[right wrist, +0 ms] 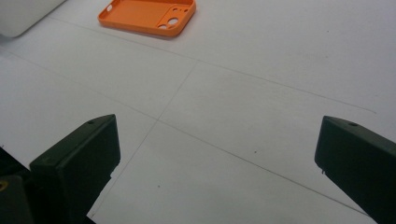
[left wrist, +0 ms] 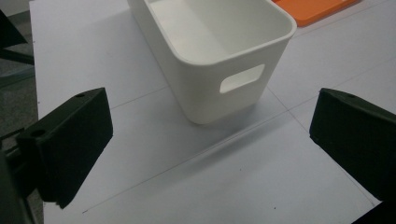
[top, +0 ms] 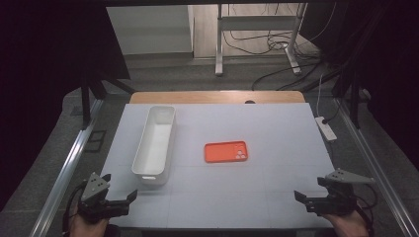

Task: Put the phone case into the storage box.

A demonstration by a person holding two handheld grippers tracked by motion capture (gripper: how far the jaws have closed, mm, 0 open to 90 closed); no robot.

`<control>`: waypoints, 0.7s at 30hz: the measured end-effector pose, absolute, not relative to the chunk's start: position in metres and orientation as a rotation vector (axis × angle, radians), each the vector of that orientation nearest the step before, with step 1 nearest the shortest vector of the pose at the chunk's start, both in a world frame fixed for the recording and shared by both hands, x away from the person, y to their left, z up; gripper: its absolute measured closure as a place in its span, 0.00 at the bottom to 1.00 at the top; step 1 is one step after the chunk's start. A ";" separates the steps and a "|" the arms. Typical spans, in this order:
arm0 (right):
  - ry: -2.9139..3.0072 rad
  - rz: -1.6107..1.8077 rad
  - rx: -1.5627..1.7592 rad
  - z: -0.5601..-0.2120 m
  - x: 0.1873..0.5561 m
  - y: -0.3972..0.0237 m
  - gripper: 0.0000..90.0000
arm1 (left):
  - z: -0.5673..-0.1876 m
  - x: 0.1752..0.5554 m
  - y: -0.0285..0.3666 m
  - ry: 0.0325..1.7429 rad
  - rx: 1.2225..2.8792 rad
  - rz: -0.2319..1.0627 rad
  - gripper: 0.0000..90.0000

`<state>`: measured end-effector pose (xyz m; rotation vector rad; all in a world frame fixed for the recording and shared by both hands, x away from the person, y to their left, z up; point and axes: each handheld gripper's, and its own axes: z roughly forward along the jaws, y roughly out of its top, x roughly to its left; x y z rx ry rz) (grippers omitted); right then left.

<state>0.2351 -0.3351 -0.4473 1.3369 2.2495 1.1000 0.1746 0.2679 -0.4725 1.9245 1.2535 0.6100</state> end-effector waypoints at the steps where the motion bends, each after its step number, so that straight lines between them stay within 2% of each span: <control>1: 2.257 1.093 1.334 -0.448 0.236 -0.335 0.00 | -0.472 0.175 0.268 1.253 1.924 0.609 0.00; 21: 2.323 1.090 1.276 -0.444 0.257 -0.317 0.00 | -0.473 0.175 0.269 1.248 1.925 0.599 0.01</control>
